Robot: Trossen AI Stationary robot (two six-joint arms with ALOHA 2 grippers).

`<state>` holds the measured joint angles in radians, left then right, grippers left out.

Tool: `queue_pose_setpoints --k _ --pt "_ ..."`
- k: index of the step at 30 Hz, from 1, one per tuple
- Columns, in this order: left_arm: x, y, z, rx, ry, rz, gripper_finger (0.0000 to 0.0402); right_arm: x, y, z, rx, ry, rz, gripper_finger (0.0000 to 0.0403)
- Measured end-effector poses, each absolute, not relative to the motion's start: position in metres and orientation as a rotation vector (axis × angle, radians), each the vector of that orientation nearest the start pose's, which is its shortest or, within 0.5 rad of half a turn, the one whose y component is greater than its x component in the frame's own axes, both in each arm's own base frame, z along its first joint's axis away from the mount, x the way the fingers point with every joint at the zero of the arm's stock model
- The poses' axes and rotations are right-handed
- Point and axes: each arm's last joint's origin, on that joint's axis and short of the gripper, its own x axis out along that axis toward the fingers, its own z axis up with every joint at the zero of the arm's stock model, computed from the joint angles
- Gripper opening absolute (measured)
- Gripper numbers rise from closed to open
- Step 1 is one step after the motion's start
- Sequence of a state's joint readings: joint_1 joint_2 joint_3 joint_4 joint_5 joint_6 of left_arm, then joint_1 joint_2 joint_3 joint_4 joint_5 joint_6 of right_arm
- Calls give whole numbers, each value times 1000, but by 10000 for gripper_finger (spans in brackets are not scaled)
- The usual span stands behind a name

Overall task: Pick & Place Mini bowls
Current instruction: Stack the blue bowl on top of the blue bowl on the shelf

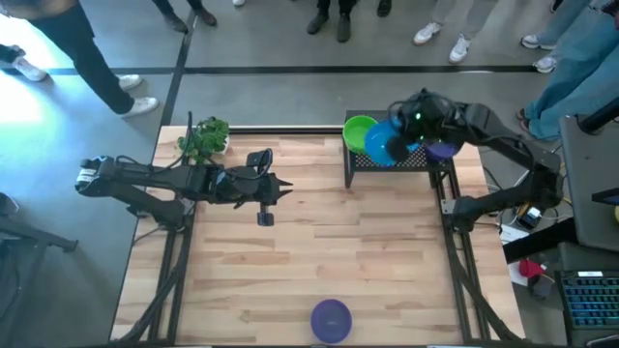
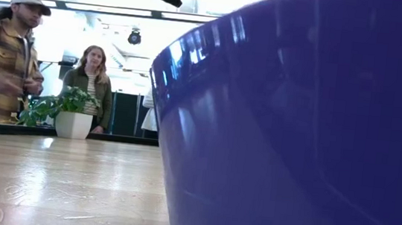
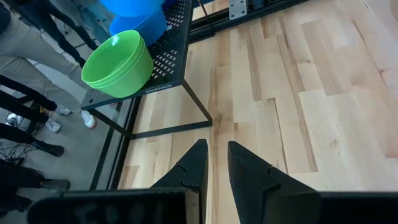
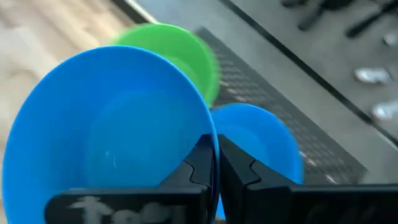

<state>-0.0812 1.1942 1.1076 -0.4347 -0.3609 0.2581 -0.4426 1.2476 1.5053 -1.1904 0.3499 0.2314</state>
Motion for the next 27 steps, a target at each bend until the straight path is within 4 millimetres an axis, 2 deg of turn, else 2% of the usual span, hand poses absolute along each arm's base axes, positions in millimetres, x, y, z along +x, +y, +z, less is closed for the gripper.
queue_pose_setpoints --k 10,14,22,27 --pt "257 -11 345 350 488 216 57 159 -141 394 334 913 -1032 8" --pt "259 -10 349 347 445 252 57 153 -148 393 342 920 -1055 8" --pt "260 -3 360 349 360 525 57 150 -154 384 369 958 -999 8" --pt "260 -3 362 342 337 541 57 147 -158 374 391 990 -1010 8"
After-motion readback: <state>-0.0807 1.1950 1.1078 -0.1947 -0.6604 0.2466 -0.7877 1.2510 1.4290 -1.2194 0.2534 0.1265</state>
